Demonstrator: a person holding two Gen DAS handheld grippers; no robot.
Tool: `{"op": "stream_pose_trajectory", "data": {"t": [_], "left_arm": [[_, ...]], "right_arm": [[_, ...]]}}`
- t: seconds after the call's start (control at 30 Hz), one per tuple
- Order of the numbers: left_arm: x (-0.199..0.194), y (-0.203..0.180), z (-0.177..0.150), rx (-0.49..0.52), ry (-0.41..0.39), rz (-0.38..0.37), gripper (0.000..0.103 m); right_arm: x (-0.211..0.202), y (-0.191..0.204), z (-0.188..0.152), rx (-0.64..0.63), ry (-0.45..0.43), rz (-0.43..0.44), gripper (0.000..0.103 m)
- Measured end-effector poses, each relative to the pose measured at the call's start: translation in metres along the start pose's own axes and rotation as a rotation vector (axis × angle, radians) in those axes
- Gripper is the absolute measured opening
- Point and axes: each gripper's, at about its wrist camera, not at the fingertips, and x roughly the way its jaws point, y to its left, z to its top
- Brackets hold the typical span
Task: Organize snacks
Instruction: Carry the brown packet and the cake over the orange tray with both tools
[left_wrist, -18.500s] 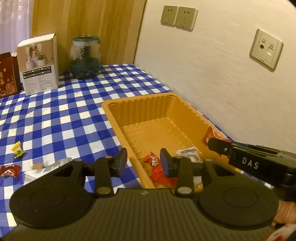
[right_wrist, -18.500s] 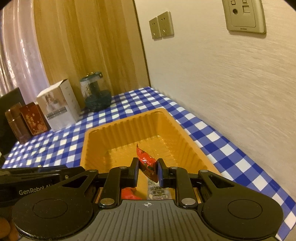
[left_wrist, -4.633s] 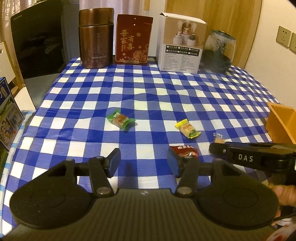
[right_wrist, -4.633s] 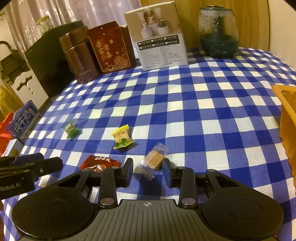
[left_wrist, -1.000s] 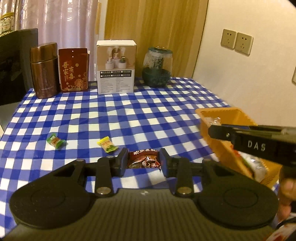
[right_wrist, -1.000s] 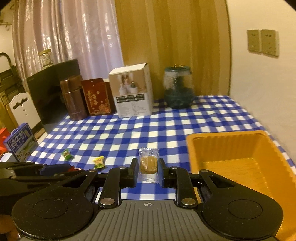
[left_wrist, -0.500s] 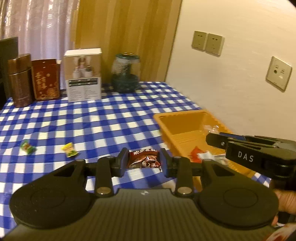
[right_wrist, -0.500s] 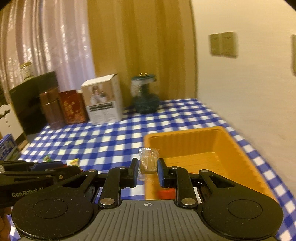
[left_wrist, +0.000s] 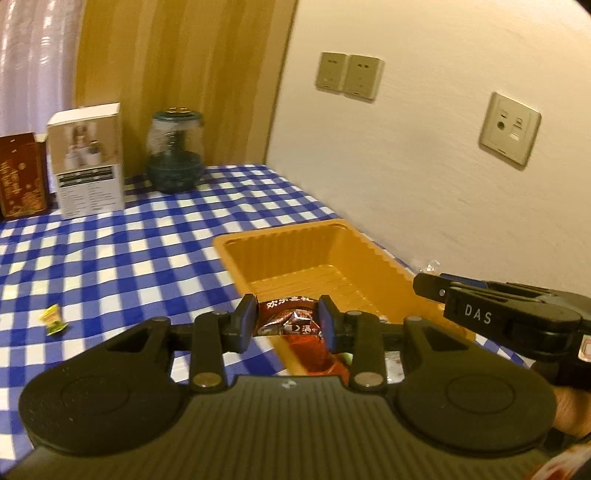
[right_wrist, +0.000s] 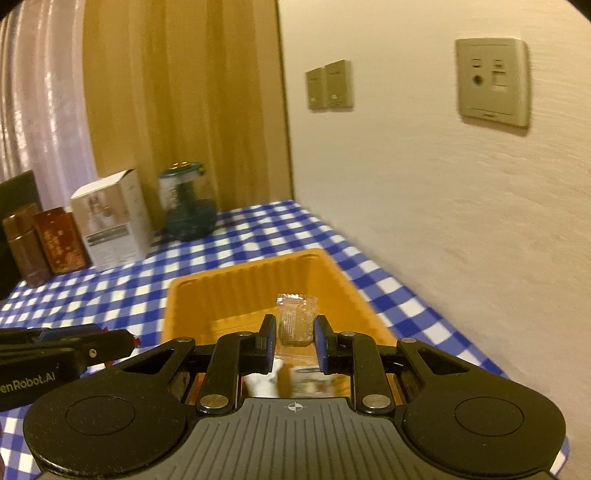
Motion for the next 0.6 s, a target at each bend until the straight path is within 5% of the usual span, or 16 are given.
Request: {"op": "stream_pose_trajectory", "data": {"t": [0.6], "left_arm": [[0.042,-0.016,0.0,-0.005,0.05,-0.068,0.033]], "right_arm": [[0.018,-0.016,-0.004,0.04,0.079,-0.052,0.022]]}}
